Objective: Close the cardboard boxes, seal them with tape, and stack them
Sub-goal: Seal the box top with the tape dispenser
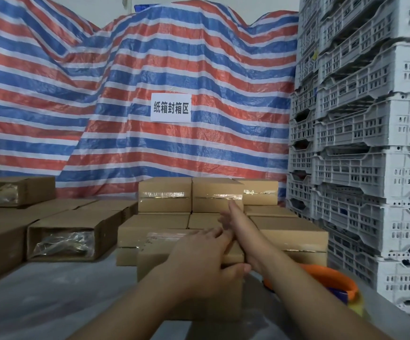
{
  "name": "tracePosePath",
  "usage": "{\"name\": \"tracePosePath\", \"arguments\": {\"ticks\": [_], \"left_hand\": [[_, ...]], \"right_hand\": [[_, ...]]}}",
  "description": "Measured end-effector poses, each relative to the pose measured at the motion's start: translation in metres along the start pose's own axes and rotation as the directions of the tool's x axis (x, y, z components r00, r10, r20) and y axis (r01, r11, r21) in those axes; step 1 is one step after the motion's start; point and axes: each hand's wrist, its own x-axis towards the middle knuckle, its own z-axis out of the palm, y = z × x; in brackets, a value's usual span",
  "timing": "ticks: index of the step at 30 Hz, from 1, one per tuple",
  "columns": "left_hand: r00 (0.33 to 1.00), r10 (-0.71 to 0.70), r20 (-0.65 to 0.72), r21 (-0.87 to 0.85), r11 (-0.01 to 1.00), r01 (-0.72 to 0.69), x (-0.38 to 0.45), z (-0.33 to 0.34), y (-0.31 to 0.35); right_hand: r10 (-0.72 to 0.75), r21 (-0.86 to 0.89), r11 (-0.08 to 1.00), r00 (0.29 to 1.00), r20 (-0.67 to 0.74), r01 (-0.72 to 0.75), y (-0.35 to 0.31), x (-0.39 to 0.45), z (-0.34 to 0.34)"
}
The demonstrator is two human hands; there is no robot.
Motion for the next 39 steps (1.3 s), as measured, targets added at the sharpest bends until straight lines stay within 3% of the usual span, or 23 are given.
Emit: {"name": "tracePosePath", "arguments": {"ticks": [7, 10, 12, 16, 20, 26, 30, 34, 39], "left_hand": [[0.999, -0.027, -0.04, -0.053, 0.998, 0.025, 0.002, 0.004, 0.0], [0.998, -0.006, -0.068, -0.346, 0.938, -0.018, -0.004, -0.008, -0.002], [0.986, -0.086, -0.141, -0.54, 0.842, -0.004, -0.015, -0.021, -0.007], [0.907, -0.296, -0.301, -0.541, 0.836, 0.093, -0.045, -0.033, -0.04], [0.882, -0.462, -0.093, -0.675, 0.681, 0.286, -0.069, -0.025, -0.059], [0.789, -0.61, -0.073, -0.815, 0.492, 0.305, -0.074, -0.003, -0.055], [0.741, -0.671, -0.034, -0.89, 0.357, 0.282, -0.073, 0.004, -0.052], [0.746, -0.666, 0.012, -0.923, 0.279, 0.264, -0.08, 0.004, -0.046], [0.78, -0.624, 0.054, -0.939, 0.234, 0.252, -0.086, 0.005, -0.048]], "right_hand": [[-0.025, 0.137, 0.99, 0.992, -0.121, 0.042, 0.024, -0.013, 0.002], [-0.005, 0.189, 0.982, 0.998, -0.067, 0.017, 0.023, -0.016, 0.0], [-0.026, 0.196, 0.98, 0.998, -0.052, 0.036, 0.02, -0.02, -0.001], [-0.032, 0.129, 0.99, 0.984, -0.177, 0.056, 0.024, -0.025, -0.003], [0.014, 0.021, 1.0, 0.984, -0.18, -0.01, 0.034, -0.038, 0.005], [0.038, 0.023, 0.999, 0.986, -0.163, -0.035, 0.039, -0.048, 0.013], [0.144, 0.122, 0.985, 0.972, -0.186, -0.122, 0.039, -0.051, 0.014], [0.167, 0.137, 0.98, 0.971, -0.169, -0.144, 0.041, -0.052, 0.014], [0.052, 0.024, 0.998, 0.998, -0.042, -0.051, 0.047, -0.059, 0.012]]}}
